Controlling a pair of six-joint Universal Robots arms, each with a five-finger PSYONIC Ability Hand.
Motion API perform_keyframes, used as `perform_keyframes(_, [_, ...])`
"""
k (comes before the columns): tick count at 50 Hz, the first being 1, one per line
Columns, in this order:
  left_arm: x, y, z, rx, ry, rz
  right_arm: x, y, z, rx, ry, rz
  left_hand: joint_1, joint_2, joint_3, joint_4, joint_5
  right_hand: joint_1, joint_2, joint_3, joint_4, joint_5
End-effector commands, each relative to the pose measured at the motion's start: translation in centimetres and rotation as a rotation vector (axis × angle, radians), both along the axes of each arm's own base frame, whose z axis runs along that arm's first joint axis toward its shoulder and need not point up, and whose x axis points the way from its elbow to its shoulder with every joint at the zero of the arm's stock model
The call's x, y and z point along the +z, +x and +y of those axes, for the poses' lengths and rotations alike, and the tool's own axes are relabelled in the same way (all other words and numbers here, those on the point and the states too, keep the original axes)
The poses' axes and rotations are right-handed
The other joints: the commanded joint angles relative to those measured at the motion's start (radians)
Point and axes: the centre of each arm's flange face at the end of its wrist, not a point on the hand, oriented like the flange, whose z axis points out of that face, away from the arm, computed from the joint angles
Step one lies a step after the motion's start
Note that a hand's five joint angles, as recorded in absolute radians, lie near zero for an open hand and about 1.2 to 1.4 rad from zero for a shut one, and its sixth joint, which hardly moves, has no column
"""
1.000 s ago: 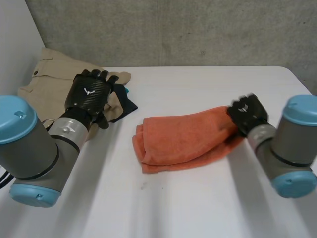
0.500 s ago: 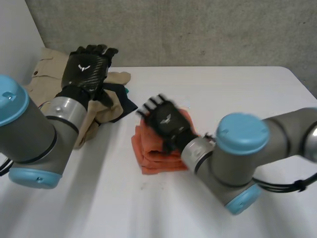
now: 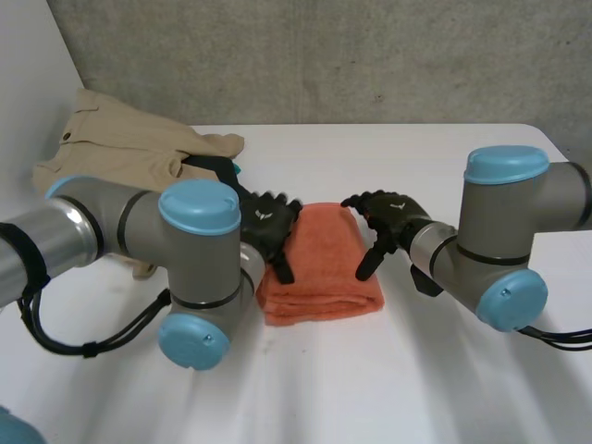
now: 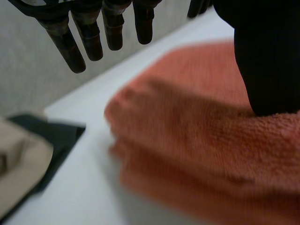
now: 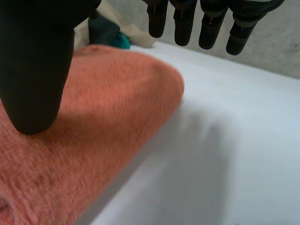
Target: Fold the laundry.
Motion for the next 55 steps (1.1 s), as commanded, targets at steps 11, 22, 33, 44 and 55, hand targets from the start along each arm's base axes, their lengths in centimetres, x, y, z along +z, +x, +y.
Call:
perform_keyframes(11, [0.8,2.5,1.2,0.020,-0.019,-0.157,-0.5,-0.4,0.1,0.046,-0.087,0.189,0.011,-0.012,-0.014,-0.004,-0.025,-0.050,-0.036,-0.034,-0.036,-0.048])
perform_keyframes(22, [8.3,1.8,0.5,-0.044,-0.218,0.028,2.2,-3.2,2.8,-0.081,-0.183,0.167,-0.006,-0.029,-0.031,-0.022,-0.043,-0.050,-0.036,-0.034,-0.036,-0.048])
perform_keyframes(33, [10.4,0.0,1.7,-0.477,-0.144,0.201,-0.8,-3.5,6.3,-0.051,0.059,0.001,-0.006,-0.029,-0.031,-0.022,-0.043,-0.050,-0.036,-0.034,-0.036,-0.048])
perform_keyframes(44, [10.9,-0.5,2.4,-0.539,-0.101,0.252,-2.8,-1.9,5.0,-0.019,0.022,-0.104,-0.001,-0.023,-0.026,-0.016,-0.037,0.040,0.054,0.055,0.053,0.042])
perform_keyframes(55, [10.5,-0.4,2.4,-0.534,-0.086,0.248,-4.8,0.3,4.5,0.023,0.022,-0.096,0.002,-0.021,-0.023,-0.013,-0.034,0.523,0.537,0.539,0.536,0.525])
